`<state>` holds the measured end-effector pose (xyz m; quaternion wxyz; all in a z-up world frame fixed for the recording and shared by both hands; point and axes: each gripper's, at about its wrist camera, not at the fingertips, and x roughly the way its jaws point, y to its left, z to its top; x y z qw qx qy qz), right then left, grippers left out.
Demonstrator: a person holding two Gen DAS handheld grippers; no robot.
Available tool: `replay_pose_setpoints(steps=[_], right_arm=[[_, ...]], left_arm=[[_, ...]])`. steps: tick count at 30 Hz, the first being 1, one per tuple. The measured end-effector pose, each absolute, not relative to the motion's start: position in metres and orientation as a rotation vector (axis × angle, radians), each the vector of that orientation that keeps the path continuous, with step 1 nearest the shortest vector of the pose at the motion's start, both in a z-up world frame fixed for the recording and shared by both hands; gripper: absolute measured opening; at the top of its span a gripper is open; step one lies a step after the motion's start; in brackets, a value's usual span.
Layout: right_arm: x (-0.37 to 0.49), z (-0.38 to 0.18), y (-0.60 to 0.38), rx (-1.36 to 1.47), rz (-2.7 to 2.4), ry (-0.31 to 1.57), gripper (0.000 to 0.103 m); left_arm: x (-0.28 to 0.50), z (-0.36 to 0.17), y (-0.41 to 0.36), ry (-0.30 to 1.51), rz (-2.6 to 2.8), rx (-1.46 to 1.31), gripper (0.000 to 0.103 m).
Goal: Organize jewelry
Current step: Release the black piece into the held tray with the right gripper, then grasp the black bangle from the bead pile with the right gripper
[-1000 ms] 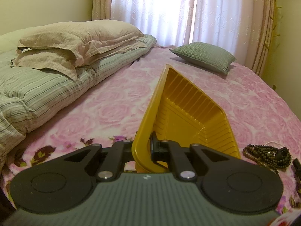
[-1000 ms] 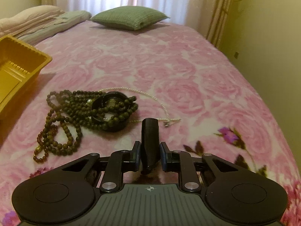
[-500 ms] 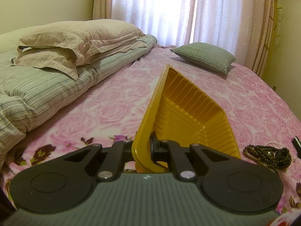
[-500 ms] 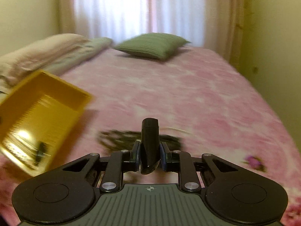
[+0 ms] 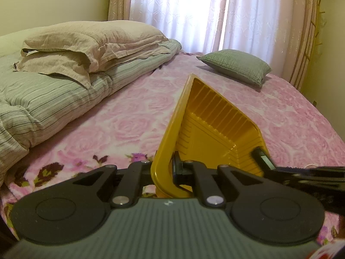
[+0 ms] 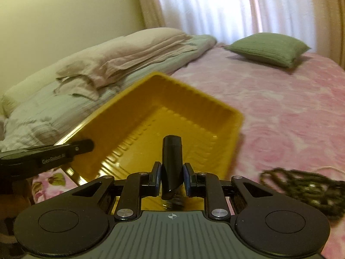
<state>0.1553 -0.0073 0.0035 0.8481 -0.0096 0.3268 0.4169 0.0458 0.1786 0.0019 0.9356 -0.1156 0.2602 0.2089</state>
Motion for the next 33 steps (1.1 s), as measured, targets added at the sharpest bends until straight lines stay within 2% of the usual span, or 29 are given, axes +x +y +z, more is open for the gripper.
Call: replay_pose_setpoints(steps=[4,5,6,8,25,33], right_arm=[[0.160,-0.005,0.005,0.015,0.924,0.711,0.021],[0.161,-0.006,0.003,0.030,0.931,0.707,0.025],[0.161,-0.005,0.002,0.036,0.926,0.703,0.032],[0.160,-0.003,-0.007,0.043,0.907,0.681,0.035],[0.157,-0.040,-0.176,-0.025,0.430,0.694,0.035],[0.163,-0.052,-0.177,-0.021,0.426,0.705,0.035]], left_arm=[[0.046,0.002,0.179,0.534,0.419,-0.231,0.007],[0.046,0.002,0.179,0.533,0.420,-0.232,0.007],[0.046,0.002,0.180,0.533,0.417,-0.235,0.007],[0.047,0.001,0.180,0.532,0.418,-0.238,0.007],[0.045,0.000,0.182,0.531,0.429,-0.241,0.007],[0.046,0.002,0.178,0.531,0.436,-0.234,0.007]])
